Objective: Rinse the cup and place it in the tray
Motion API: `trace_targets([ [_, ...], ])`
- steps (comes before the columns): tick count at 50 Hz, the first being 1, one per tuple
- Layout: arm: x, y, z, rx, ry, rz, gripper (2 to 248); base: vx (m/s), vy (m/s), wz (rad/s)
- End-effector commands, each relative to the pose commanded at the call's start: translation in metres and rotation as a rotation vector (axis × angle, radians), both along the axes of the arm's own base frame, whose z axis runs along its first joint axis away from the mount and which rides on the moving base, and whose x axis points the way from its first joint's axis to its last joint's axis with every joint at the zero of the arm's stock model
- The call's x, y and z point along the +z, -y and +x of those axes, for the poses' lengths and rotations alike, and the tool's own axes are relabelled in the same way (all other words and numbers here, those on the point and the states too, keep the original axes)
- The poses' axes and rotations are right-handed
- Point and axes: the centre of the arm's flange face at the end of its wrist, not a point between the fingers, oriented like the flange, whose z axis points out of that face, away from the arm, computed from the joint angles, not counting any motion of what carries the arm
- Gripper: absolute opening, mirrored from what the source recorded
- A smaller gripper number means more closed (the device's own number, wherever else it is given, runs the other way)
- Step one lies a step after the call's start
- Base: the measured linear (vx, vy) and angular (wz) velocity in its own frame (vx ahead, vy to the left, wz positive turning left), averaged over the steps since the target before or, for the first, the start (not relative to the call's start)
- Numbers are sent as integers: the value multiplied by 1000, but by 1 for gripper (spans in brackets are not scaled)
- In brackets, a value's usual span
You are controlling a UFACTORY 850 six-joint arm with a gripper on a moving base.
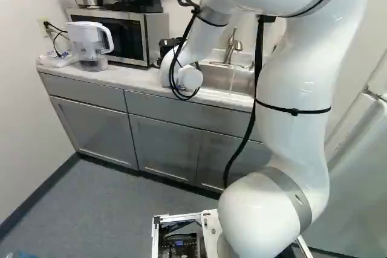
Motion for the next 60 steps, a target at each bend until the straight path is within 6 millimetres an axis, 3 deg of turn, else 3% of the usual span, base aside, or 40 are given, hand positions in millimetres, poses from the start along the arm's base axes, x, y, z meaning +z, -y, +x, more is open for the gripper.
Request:
trace_targets([
  [15,9,6,-1,-10,16,5,123,0,0,0],
  [60,54,74,-7,-130,69,19,123,0,0,0],
])
